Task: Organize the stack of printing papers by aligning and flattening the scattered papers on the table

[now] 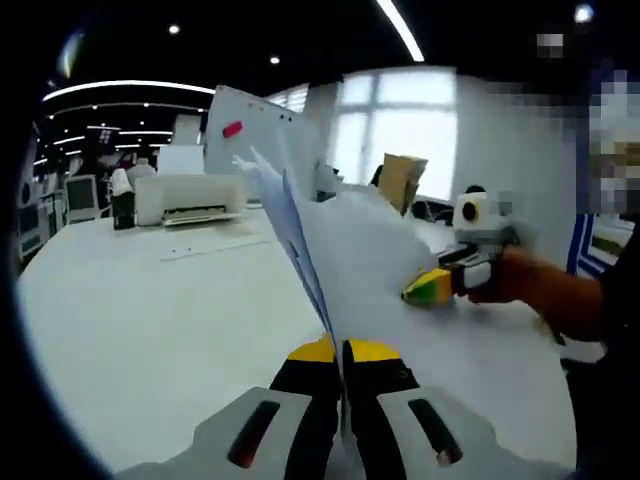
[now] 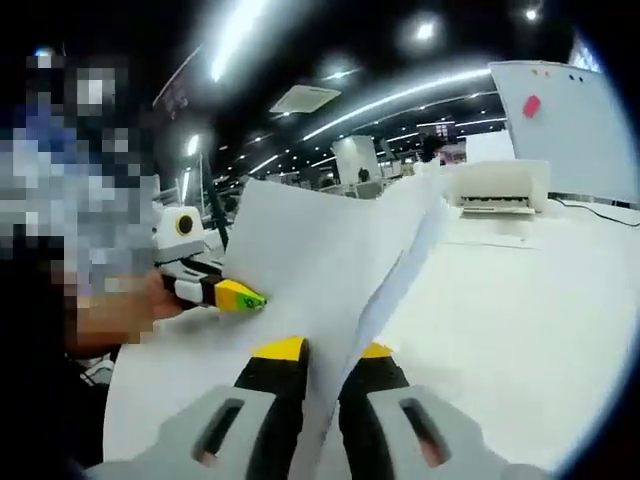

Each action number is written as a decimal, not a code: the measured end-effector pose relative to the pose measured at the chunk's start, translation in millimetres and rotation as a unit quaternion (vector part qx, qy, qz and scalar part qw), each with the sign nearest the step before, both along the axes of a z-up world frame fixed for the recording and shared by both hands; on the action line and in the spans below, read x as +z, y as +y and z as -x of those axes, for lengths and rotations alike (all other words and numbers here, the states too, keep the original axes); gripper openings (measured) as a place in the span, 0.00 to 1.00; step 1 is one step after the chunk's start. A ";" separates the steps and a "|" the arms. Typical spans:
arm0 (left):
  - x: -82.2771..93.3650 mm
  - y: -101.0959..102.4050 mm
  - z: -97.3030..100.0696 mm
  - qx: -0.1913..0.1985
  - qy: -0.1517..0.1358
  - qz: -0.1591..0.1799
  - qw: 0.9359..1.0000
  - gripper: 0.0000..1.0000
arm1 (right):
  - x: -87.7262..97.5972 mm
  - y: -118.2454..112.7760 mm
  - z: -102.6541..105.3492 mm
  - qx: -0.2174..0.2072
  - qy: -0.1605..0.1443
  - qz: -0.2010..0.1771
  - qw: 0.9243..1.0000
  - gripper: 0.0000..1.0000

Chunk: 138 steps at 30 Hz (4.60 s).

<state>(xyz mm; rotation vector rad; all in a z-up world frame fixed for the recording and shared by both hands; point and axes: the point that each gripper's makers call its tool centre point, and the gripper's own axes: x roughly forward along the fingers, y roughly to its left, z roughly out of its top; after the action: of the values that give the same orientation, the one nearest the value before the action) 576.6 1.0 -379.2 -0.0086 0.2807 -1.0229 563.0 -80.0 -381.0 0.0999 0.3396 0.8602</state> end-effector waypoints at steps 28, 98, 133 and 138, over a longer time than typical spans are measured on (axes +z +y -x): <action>-25.2 2.0 -16.6 -0.007 0.019 -0.043 0.999 0.06 | 5.0 -20.6 -7.3 0.000 -0.047 0.082 0.996 0.26; -0.1 89.2 37.4 0.134 0.018 -0.036 0.990 0.42 | -34.6 -0.5 13.0 0.029 -0.007 0.092 0.995 0.26; 18.2 137.0 110.7 0.138 0.025 -0.037 0.989 0.50 | 32.7 -28.2 99.3 -0.008 -0.073 0.080 0.994 0.52; 29.0 146.6 119.3 0.143 0.013 -0.037 0.989 0.50 | 41.4 -33.4 112.0 -0.003 -0.075 0.073 0.994 0.54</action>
<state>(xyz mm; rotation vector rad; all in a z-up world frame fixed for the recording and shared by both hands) 457.4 147.6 -350.2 0.0048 0.3303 -0.7280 451.0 -113.4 -339.5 -0.1000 0.2608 0.8298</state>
